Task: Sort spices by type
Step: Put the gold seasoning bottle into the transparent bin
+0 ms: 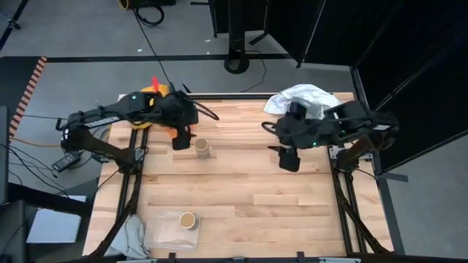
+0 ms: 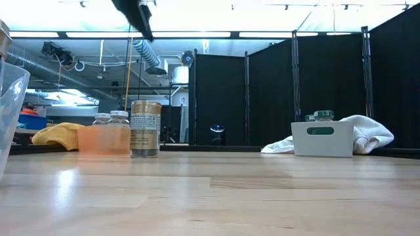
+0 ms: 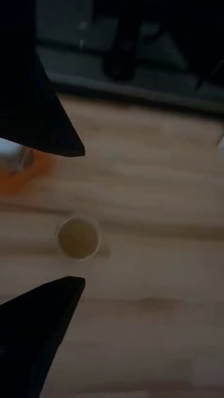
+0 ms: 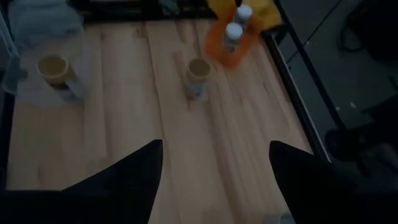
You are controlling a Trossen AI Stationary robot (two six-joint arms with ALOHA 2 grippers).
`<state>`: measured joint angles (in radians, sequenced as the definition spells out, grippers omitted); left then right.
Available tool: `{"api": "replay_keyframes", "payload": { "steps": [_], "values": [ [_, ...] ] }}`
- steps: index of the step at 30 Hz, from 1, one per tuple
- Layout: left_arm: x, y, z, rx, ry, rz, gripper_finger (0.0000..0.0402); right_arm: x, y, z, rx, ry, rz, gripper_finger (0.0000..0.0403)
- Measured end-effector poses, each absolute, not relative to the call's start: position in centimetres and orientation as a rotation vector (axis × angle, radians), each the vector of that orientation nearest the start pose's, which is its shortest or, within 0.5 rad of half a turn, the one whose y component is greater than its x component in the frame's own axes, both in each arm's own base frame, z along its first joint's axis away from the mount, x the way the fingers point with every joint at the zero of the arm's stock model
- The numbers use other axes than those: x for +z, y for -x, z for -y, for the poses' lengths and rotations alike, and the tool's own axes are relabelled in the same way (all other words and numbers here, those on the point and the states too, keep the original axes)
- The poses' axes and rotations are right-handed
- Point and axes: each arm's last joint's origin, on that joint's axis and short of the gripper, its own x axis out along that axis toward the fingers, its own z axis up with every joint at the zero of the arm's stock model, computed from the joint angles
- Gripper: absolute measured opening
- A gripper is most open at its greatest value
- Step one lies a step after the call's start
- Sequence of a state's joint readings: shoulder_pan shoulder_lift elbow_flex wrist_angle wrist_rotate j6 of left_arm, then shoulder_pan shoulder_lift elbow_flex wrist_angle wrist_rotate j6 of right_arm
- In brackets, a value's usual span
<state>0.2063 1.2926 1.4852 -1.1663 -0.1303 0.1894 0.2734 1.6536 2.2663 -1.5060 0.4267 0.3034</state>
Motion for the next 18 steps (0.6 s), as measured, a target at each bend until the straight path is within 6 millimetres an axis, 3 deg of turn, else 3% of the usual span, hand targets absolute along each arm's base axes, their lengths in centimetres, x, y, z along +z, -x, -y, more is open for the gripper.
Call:
{"api": "replay_keyframes", "payload": {
  "steps": [6, 18],
  "values": [
    [34.8, -23.0, -5.8, 0.093, -0.074, -1.044, 0.0337, 48.1, -25.2, -5.9, -0.278, 0.038, -0.856, 0.0301],
    [30.2, -24.0, -6.0, 0.016, -0.051, -1.016, 0.0337, 45.9, -26.5, -5.4, -0.299, 0.097, -0.957, 0.0297]
  ]
}}
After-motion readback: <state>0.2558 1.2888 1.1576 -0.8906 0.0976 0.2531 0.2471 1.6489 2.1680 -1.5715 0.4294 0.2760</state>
